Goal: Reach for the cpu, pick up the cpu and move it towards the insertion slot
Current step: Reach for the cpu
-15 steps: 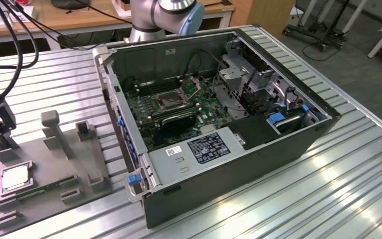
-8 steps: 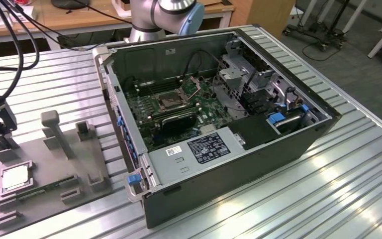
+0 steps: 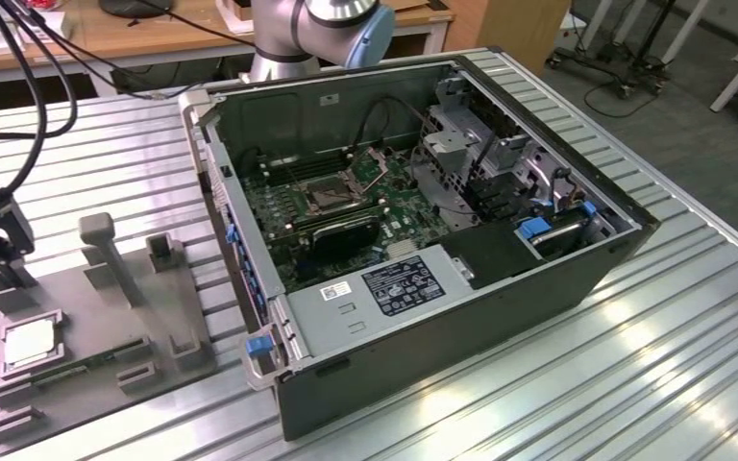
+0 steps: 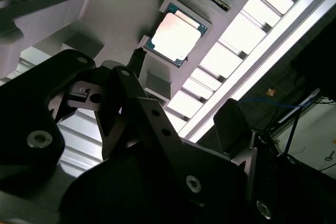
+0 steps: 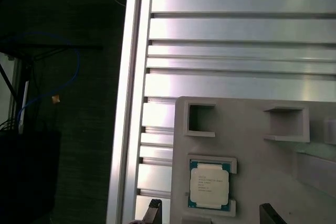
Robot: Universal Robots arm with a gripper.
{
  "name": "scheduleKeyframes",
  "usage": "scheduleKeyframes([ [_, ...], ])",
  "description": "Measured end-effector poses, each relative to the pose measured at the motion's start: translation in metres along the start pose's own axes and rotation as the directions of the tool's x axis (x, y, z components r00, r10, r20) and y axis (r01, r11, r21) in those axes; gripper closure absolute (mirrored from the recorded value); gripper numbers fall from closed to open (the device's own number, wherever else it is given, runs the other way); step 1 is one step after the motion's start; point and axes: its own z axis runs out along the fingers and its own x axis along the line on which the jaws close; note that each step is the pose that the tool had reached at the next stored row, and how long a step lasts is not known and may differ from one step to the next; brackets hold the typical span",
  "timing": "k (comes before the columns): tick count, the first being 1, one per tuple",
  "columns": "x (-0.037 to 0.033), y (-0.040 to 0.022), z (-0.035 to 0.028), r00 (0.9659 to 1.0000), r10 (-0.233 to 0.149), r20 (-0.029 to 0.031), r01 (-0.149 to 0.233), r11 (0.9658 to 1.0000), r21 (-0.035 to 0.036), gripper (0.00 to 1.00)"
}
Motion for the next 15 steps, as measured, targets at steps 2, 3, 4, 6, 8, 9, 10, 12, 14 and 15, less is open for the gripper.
scheduleKeyframes([
  [2,0.0,-0.0001,0.0014,1.0,0.0,0.0001,0.0,1.0,-0.0001,0.2],
  [3,0.0,-0.0001,0.002,1.0,0.0,0.0,0.0,1.0,-0.0001,0.2],
  [4,0.0,-0.0001,0.0028,1.0,0.0,0.0001,0.0,1.0,0.0,0.2],
  [6,0.0,-0.0002,0.0047,1.0,0.0,0.0001,0.0,1.0,-0.0001,0.2],
  [8,0.0,-0.0003,0.0065,1.0,0.0,0.0001,0.0,1.0,0.0,0.2],
  [9,0.0,-0.0003,0.0072,1.0,0.0,0.0001,0.0,1.0,0.0,0.2],
  [10,0.0,-0.0004,0.0078,1.0,0.0,0.0,0.0,1.0,0.0,0.2],
  [12,0.0,-0.0004,0.0083,1.0,0.0,-0.0002,0.0,1.0,0.0002,0.2],
  [14,0.0,-0.0004,0.0091,1.0,0.0,0.0,0.0,1.0,0.0,0.2],
  [15,0.0,-0.0004,0.0092,1.0,0.0,0.0,0.0,1.0,0.0,0.2],
])
